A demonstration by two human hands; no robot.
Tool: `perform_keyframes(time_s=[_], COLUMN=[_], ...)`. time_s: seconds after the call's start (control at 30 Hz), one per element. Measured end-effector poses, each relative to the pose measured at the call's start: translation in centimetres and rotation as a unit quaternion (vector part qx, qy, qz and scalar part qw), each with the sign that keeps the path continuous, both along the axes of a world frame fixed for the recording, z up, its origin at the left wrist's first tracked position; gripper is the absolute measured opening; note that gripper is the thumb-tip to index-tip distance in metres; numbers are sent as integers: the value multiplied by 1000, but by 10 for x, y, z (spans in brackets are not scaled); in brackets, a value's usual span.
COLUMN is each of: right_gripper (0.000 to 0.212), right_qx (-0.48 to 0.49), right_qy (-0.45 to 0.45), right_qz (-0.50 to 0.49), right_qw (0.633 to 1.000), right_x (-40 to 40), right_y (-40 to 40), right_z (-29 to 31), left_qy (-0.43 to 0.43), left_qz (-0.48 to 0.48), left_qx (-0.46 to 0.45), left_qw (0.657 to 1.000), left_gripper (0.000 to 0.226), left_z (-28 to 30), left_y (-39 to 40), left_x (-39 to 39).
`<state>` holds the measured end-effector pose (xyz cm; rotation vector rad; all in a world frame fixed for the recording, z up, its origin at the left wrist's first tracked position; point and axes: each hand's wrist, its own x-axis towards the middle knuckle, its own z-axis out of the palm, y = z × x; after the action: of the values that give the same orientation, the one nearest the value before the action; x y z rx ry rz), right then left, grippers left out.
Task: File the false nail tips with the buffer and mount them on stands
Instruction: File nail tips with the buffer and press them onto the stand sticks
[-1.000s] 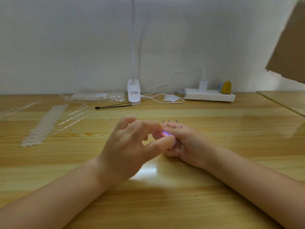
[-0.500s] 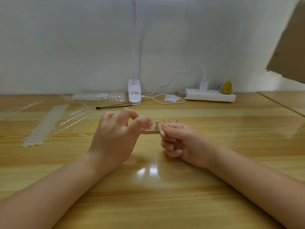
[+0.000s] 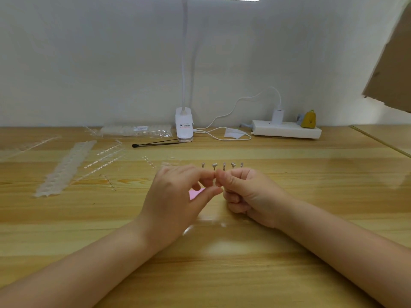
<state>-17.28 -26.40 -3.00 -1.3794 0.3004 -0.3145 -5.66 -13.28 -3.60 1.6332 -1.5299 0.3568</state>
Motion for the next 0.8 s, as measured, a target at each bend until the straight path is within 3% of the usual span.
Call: perform_keyframes(time_s=[0.13,0.23,0.3,0.37,0.4,0.43,0.57,0.7,0.8], right_gripper=[40,49,42,31,30,34,50,32,32], right_qx=[-47,-226,-428,-599,-645,-660,-617,-589,-573], right_qy=[21,30,44,117,161,202,271,226,196], right_qz=[-46,-159,-256,-303,-303,-296,-252,-207,-188], right_qw=[998,961,865,732,683,660,695,748,773], right_x=[1,-3,-10,-16,-17,-17,-13,-14,-14], right_y=[5,-2,-17,-34,-40,-46,-59,-62,-58], right_z=[0,3,2,1,-1,-4,-11,-10,-9], left_qy=[57,77,75,73,75,76,78,83,83], left_qz=[4,28,52,72,81,87,93,97,97], left_qx=[14,16,22,25,26,26,27,27,30], left_qw=[998,997,996,994,994,993,992,991,991], left_gripper=[28,27,21,20,21,21,22,23,22], left_z=[-1,-2,-4,-5,-6,-7,-9,-9,-9], left_y=[-2,-2,-3,-3,-4,-4,-5,-5,-4], left_x=[2,6,10,14,16,17,19,20,20])
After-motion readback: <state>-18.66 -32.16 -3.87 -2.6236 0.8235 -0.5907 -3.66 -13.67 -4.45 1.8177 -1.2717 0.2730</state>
